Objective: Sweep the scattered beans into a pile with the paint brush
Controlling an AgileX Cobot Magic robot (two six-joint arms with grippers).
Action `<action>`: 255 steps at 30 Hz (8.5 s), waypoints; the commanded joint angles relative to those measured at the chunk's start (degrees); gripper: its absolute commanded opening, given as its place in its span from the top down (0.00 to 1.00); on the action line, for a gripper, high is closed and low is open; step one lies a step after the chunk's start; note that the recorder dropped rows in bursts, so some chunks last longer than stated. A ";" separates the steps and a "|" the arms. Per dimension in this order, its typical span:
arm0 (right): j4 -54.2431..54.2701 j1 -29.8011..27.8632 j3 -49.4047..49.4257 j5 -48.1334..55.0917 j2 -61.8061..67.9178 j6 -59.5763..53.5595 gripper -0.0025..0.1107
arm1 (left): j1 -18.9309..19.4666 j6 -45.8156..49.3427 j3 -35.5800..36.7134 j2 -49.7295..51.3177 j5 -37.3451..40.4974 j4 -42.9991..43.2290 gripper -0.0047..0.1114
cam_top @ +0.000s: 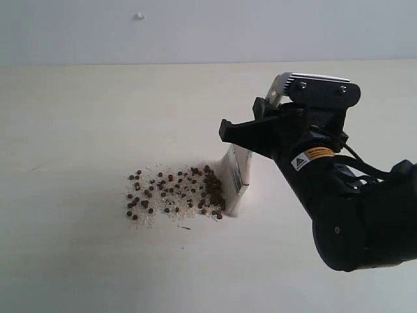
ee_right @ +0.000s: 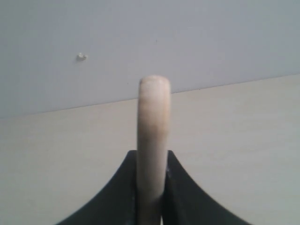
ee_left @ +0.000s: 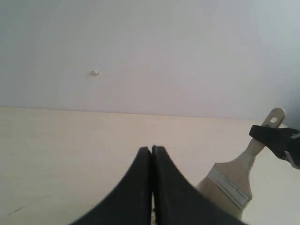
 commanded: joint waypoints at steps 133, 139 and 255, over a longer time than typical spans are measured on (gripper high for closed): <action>4.28 9.85 -20.77 10.10 11.25 -9.58 0.98 | 0.21 0.13 0.33 -0.30 -0.33 0.04 0.96; 0.51 9.85 -20.77 10.59 11.13 -9.34 0.98 | 0.21 0.13 0.33 -0.30 -0.33 0.04 0.96; -27.71 6.71 -4.52 21.25 -16.69 -18.98 0.98 | 0.21 0.13 0.33 -0.30 -0.21 0.04 0.96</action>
